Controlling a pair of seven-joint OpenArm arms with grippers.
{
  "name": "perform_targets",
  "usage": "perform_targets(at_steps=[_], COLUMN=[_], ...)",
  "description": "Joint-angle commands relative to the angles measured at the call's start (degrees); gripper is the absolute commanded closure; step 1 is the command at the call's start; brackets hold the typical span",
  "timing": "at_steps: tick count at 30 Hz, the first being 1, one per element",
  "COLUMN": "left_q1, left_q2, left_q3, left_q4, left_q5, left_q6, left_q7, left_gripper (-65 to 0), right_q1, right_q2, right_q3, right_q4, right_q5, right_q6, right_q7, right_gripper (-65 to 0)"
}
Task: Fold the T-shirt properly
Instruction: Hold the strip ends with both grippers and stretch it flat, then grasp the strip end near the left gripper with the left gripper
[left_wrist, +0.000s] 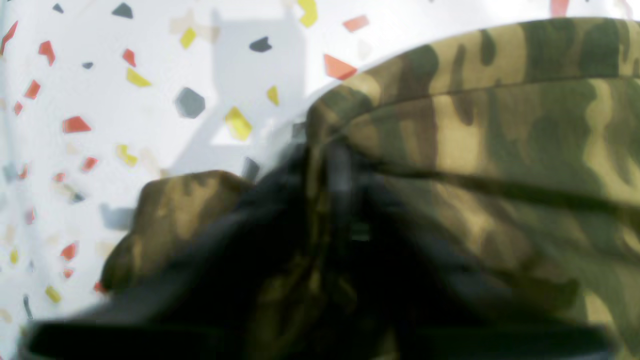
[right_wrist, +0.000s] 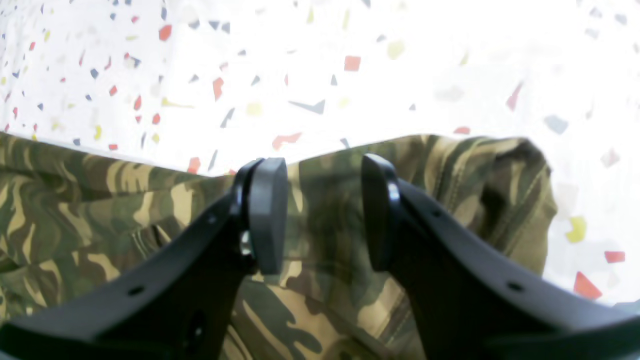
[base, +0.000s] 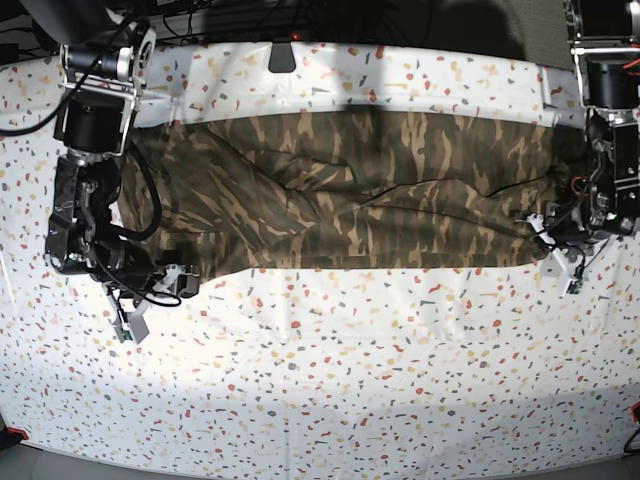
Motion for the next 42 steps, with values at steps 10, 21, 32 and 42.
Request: perform_targets(at_steps=[10, 21, 32, 42], left_q1=[-4.2, -4.0, -4.0, -4.0], left_q2=[-0.7, -12.3, -20.2, -23.1], left_q3=[0.1, 0.1, 0.1, 0.1], left_q4=[7.1, 19.5, 11.8, -12.3], left_q5=[0.2, 0.3, -18.3, -34.9], left_q6=[1.1, 3.1, 1.5, -11.2], left_q7=[5.0, 1.0, 9.7, 8.0], left_gripper=[-28.0, -28.0, -28.6, -28.6], right_q1=[1.6, 1.6, -0.6, -15.3], right_q2=[0.8, 0.8, 1.3, 1.3], right_q3=[0.1, 0.1, 0.2, 0.2], right_q4=[0.9, 0.9, 12.7, 30.1], right_q5=[1.1, 1.2, 24.0, 21.5], right_q6=[0.3, 0.3, 0.3, 0.3], right_q7=[1.0, 0.1, -10.4, -9.4], right_gripper=[-25.4, -25.4, -25.4, -25.4])
